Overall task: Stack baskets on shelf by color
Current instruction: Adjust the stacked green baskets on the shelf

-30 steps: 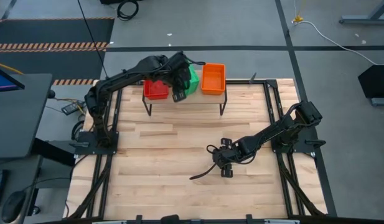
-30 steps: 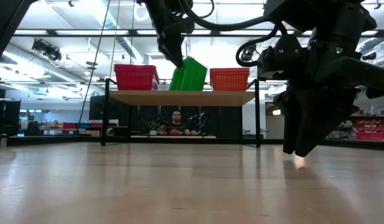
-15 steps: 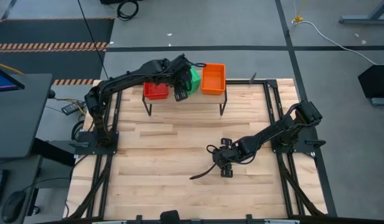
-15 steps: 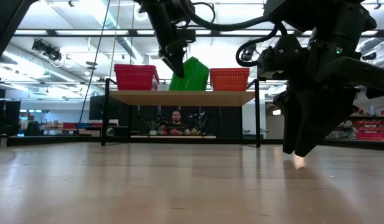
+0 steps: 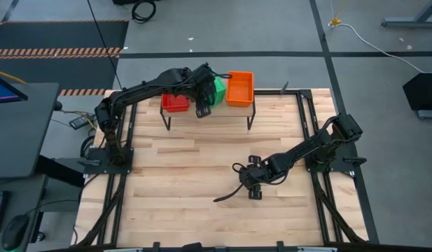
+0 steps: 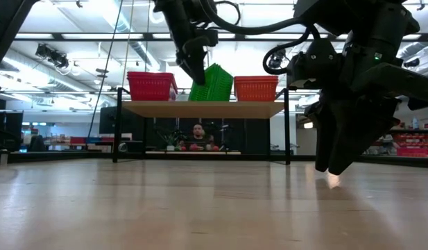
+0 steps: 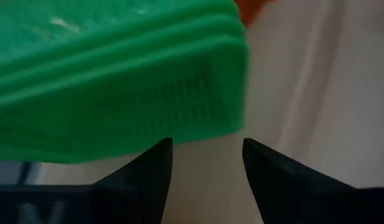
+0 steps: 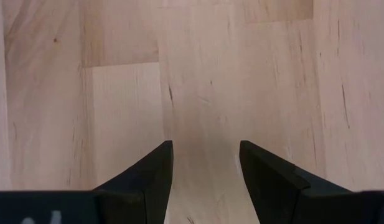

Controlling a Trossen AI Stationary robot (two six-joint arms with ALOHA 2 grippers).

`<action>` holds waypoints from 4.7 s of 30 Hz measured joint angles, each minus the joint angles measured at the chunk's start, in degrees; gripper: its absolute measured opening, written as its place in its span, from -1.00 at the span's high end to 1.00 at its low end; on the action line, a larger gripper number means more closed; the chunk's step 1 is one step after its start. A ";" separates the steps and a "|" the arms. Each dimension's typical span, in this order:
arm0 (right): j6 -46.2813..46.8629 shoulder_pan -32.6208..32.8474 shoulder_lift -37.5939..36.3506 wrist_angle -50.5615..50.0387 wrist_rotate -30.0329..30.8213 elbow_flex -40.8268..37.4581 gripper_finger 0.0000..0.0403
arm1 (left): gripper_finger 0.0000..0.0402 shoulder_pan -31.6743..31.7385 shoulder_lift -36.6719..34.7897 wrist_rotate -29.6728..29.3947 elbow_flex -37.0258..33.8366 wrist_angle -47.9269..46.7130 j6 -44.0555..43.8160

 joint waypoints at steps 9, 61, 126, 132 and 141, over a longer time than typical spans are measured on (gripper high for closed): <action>0.00 0.00 0.00 -0.02 0.00 0.00 0.05 | -0.05 -0.39 -0.02 4.95 0.00 2.04 -1.12; -0.02 0.00 0.00 -0.57 0.04 -0.15 0.05 | 0.87 0.11 3.06 0.26 0.11 6.71 1.07; 0.00 -0.02 0.00 -0.42 0.03 -0.15 0.05 | 0.46 0.07 -0.22 5.59 0.04 3.08 4.59; 0.00 -0.02 0.00 -0.42 0.04 -0.15 0.05 | 0.38 0.13 -0.22 5.53 0.04 6.53 6.77; 0.00 -0.04 0.00 -0.41 0.04 -0.15 0.05 | 0.26 0.66 2.28 5.86 0.00 9.75 9.23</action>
